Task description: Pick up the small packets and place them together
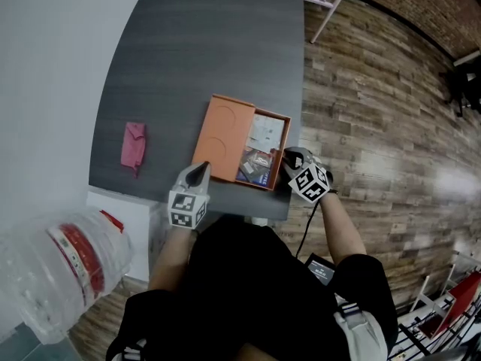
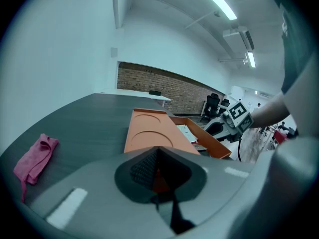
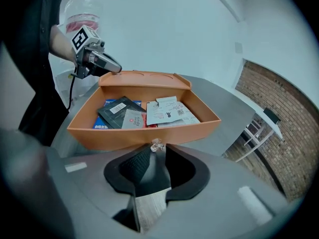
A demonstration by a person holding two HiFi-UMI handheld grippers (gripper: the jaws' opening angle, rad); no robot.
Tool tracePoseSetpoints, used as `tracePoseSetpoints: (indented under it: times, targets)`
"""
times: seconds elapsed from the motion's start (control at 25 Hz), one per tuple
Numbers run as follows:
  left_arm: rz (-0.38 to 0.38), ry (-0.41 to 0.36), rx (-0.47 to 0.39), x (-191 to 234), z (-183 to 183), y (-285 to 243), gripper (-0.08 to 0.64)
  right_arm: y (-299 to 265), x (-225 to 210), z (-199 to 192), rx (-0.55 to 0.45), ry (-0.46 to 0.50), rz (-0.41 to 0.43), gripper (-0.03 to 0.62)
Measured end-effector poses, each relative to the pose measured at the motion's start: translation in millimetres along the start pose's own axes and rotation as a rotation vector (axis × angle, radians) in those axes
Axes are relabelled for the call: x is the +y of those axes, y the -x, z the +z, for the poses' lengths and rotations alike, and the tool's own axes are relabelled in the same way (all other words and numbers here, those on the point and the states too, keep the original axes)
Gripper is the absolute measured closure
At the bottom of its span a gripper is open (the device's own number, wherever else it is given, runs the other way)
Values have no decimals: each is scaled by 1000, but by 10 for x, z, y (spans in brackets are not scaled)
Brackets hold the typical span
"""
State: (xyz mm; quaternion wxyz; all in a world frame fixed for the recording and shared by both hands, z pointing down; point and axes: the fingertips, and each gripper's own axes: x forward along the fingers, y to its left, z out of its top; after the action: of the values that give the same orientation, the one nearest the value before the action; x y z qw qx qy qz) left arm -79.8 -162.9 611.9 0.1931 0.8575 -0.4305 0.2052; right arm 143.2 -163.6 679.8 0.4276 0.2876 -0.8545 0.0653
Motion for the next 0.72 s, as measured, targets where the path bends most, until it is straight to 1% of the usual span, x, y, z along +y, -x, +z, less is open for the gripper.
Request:
tracePoseSetpoints:
  times: [0.08,0.16,0.4,0.6,0.72]
  targets:
    - [-1,0,2,0,-1,-4,560,40,1,-6,-4,-27,19,438]
    - [-3,7,5,-3,-3,-7,560,122,-6,9,-11,-36,31,434]
    - [-10,27,4,-2,1,-10,560,375,-194,255,-49,0,24,434]
    - [-17,47,-7,-9,22,-22,560,448,-333,558,-87,25,16,434]
    - [-18,56,-13,-9,30,-31,560,373,-359,799,-114,56,15,433]
